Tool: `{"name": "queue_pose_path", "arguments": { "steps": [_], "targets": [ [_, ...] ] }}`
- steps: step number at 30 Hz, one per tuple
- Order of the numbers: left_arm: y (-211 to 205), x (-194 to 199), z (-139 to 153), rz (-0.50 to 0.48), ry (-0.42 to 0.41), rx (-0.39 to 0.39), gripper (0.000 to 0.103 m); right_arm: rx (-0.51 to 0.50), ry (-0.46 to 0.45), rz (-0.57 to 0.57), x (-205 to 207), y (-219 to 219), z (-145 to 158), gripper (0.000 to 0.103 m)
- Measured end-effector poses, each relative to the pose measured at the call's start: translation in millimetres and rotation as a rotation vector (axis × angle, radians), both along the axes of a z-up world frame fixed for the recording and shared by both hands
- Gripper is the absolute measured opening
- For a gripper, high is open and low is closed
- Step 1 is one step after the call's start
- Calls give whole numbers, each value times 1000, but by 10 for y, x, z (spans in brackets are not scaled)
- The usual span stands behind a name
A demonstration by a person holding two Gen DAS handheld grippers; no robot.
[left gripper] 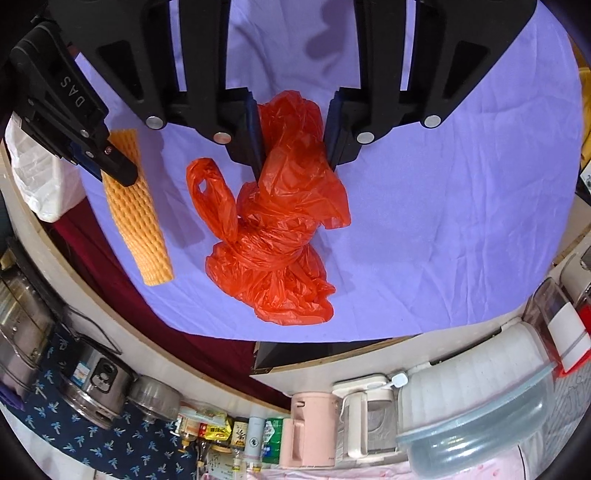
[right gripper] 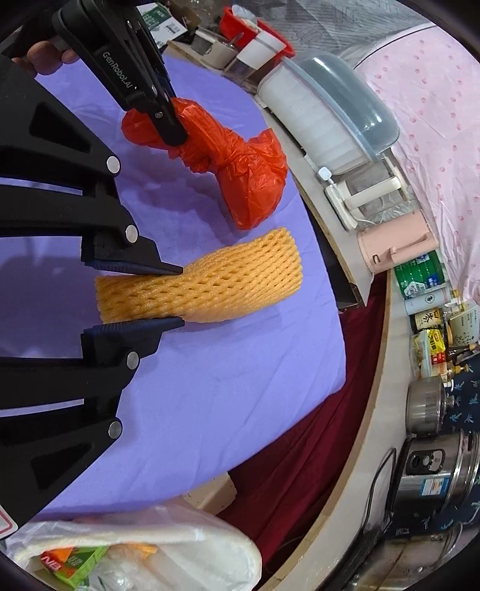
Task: Collect trash
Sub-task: 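Grasp the red plastic bag with the left gripper while the right grasps the foam sleeve, then carry the red bag and foam sleeve over the bin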
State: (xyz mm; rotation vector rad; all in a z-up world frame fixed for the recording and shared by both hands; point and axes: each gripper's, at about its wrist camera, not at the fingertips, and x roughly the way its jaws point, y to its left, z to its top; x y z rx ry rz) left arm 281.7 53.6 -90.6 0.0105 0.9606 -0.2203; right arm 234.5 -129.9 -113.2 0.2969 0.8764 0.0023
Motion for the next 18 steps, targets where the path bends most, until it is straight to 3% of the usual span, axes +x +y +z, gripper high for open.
{"name": "queue_pose_path", "arguments": {
  "steps": [18],
  "targets": [
    [-807,-998,586,-150,-89,-8,27,51,-94,-151,-1138,-848,570,21]
  ]
}}
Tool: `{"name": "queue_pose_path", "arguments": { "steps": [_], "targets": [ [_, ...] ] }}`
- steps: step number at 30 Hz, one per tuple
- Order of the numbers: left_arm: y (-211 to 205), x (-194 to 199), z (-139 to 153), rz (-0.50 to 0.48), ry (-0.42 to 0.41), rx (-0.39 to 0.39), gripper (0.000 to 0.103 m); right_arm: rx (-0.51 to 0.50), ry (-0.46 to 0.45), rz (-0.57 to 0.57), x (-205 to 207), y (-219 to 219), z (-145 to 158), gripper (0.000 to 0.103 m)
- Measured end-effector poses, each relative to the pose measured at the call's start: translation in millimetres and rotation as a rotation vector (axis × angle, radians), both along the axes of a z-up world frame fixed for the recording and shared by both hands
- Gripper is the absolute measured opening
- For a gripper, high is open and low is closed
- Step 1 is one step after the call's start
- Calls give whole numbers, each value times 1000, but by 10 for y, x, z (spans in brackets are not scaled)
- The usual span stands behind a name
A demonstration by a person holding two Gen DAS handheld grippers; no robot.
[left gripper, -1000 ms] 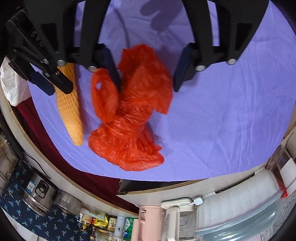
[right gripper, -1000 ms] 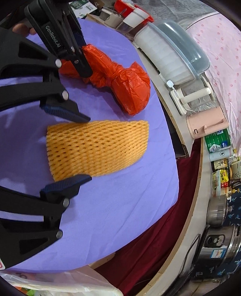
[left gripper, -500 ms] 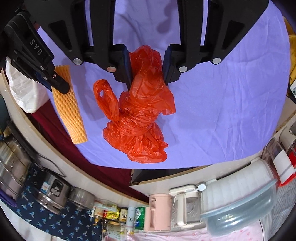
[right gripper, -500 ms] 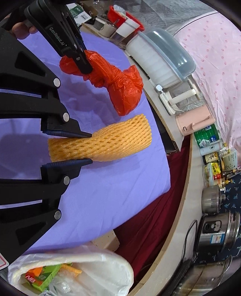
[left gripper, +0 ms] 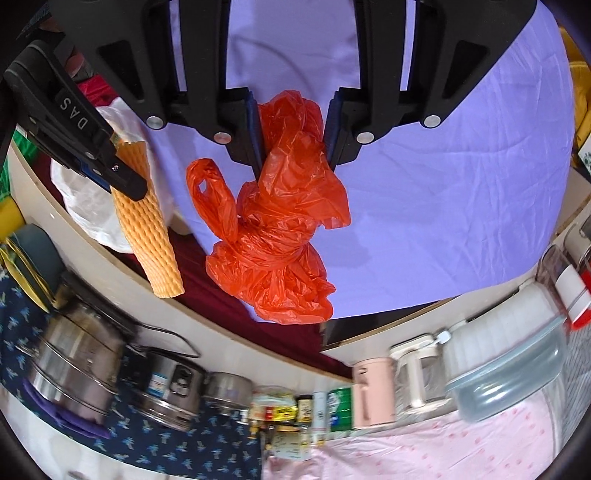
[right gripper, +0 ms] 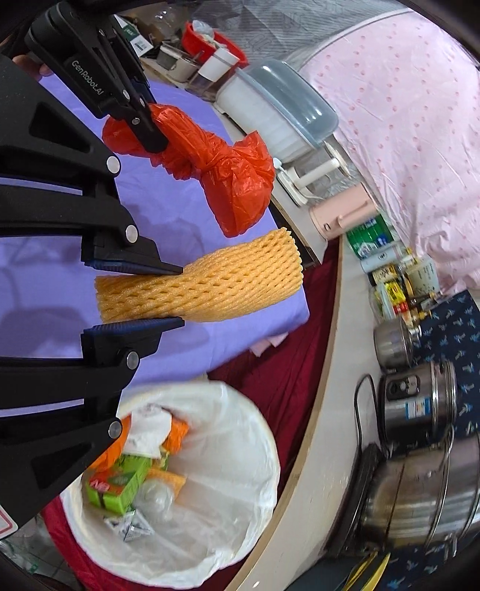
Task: Collect trash
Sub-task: 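Carry the red bag and foam sleeve over the bin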
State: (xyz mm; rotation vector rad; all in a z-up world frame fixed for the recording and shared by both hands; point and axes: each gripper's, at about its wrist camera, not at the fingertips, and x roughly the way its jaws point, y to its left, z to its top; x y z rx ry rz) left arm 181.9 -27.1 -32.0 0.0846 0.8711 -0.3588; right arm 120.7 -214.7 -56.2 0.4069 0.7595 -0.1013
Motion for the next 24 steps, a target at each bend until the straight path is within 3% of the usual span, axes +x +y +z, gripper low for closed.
{"name": "queue_pose_path", "arguments": {
  "steps": [13,24],
  "targets": [
    [-920,-471,22,-156,-8,12,27,21,15,-174,-712,-974,-123,21],
    [-1592,-668,-132,-258,24,41,27,34,37,-258,-1017,-1498,-278,21]
  ]
}}
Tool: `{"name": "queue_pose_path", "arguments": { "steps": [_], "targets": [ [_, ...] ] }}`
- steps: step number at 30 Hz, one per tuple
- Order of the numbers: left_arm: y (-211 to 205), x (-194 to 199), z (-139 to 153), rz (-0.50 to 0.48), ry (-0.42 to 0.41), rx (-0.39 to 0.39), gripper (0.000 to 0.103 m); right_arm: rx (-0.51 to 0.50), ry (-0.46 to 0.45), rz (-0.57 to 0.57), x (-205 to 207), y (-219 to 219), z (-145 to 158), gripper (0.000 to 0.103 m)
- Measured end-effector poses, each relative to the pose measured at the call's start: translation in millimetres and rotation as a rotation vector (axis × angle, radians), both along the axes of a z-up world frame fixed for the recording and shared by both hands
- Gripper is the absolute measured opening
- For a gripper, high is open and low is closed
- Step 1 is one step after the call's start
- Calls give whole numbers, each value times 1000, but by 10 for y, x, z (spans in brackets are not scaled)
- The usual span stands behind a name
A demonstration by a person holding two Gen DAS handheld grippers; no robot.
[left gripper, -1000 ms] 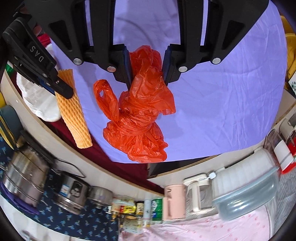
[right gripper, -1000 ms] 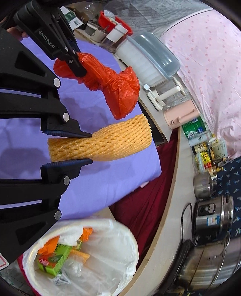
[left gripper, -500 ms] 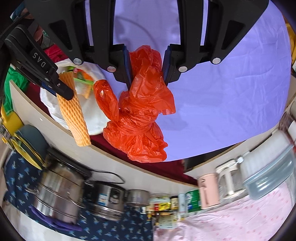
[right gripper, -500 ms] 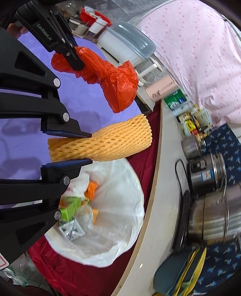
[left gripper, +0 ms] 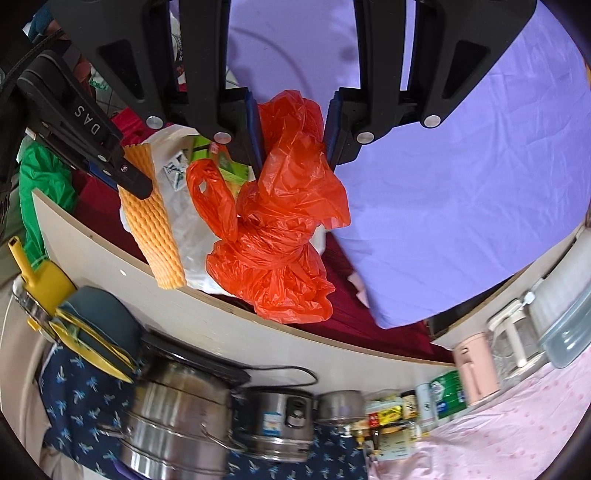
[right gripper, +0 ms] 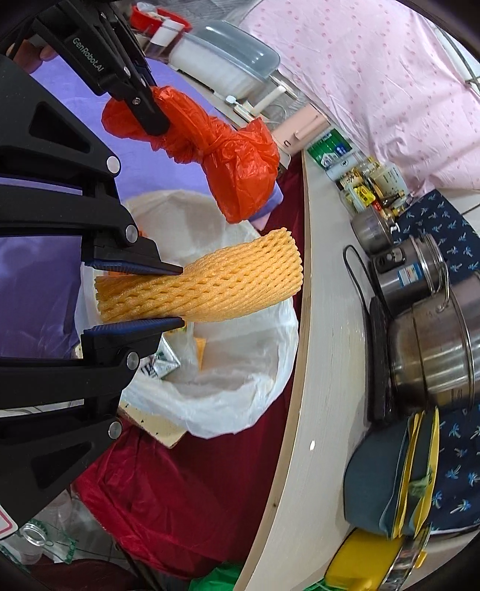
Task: Collect trash
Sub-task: 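Carry the red bag and foam sleeve over the bin, then open both grippers to drop red bag and sleeve into the bin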
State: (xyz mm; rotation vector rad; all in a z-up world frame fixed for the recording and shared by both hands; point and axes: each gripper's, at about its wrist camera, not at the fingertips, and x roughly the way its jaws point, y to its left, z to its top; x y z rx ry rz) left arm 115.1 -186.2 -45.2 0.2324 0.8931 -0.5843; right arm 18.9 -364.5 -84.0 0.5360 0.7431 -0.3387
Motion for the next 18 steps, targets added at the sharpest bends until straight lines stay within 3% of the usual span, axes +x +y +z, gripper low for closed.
{"name": "queue_pose_path", "arguments": {
  "steps": [10,18],
  "targets": [
    [-336,49,-207,-29,41,42,30,16,15,-19,1,-174,-123,21],
    [-352,130,-248,-12,39,42,35,25,20,-12,66,-183,-176,25]
  ]
}}
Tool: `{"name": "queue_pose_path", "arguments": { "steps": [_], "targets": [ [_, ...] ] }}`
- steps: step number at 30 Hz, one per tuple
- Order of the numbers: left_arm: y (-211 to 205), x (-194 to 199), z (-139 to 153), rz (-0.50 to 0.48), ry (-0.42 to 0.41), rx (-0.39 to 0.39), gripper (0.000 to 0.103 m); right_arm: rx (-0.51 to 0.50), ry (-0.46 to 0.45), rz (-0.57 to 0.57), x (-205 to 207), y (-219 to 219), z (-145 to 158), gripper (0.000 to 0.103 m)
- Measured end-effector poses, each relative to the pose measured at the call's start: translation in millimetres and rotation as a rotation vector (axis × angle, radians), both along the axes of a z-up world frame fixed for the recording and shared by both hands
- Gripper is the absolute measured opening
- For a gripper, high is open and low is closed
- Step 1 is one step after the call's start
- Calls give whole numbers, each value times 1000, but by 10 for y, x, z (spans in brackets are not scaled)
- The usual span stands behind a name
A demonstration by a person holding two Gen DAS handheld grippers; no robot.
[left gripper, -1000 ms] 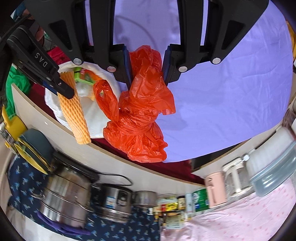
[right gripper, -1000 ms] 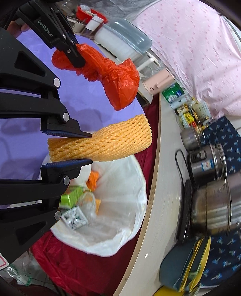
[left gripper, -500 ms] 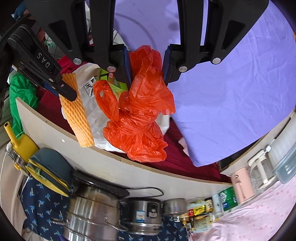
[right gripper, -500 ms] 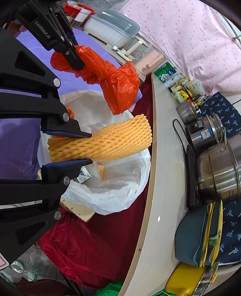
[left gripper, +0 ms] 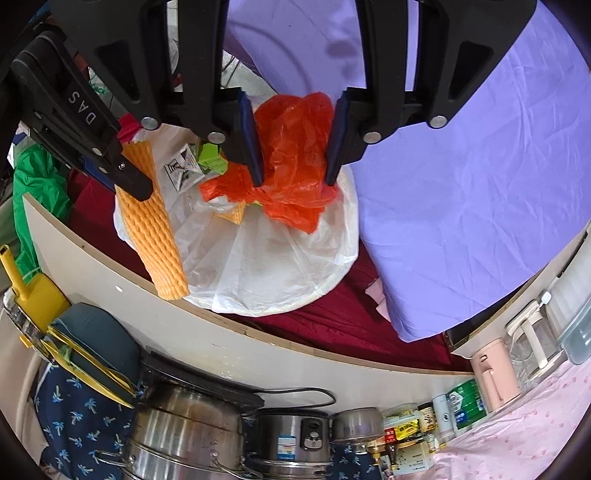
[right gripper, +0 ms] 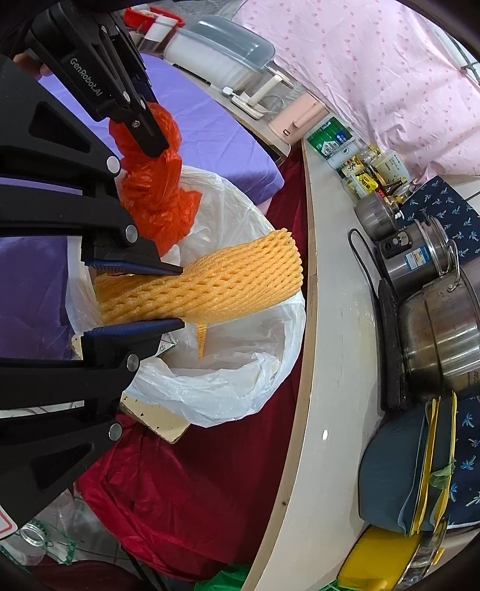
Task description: Collect trash
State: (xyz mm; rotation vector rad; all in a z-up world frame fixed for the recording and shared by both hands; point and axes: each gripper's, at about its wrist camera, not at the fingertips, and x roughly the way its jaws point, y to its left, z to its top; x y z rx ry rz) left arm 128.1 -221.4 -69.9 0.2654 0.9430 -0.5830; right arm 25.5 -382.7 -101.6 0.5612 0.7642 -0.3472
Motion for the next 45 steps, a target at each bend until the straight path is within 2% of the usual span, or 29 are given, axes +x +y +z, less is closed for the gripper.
{"name": "queue_pose_path", "arguments": {
  "steps": [2,3,8,30,36,38,45],
  "targets": [
    [31,23,13,16,-4,-7,48,0,-1,1,12,2,-2,25],
    [44,29,22,23,-9,-10,50,0,-2,0,24,5,-1,26],
    [122,89,82,63,-24,-22,66,-3,-17,-2,70,52,30,42],
    [259,-14,203,73,-45,-40,70,-12,-37,6,-30,190,163,45],
    [301,-101,221,74,-57,-32,71,-33,-34,11,-133,242,223,56],
    [321,-143,221,73,-65,-26,75,-47,-30,12,-176,272,253,61],
    [386,-261,194,74,-80,-2,81,-75,-13,18,-307,332,315,70]
  ]
}}
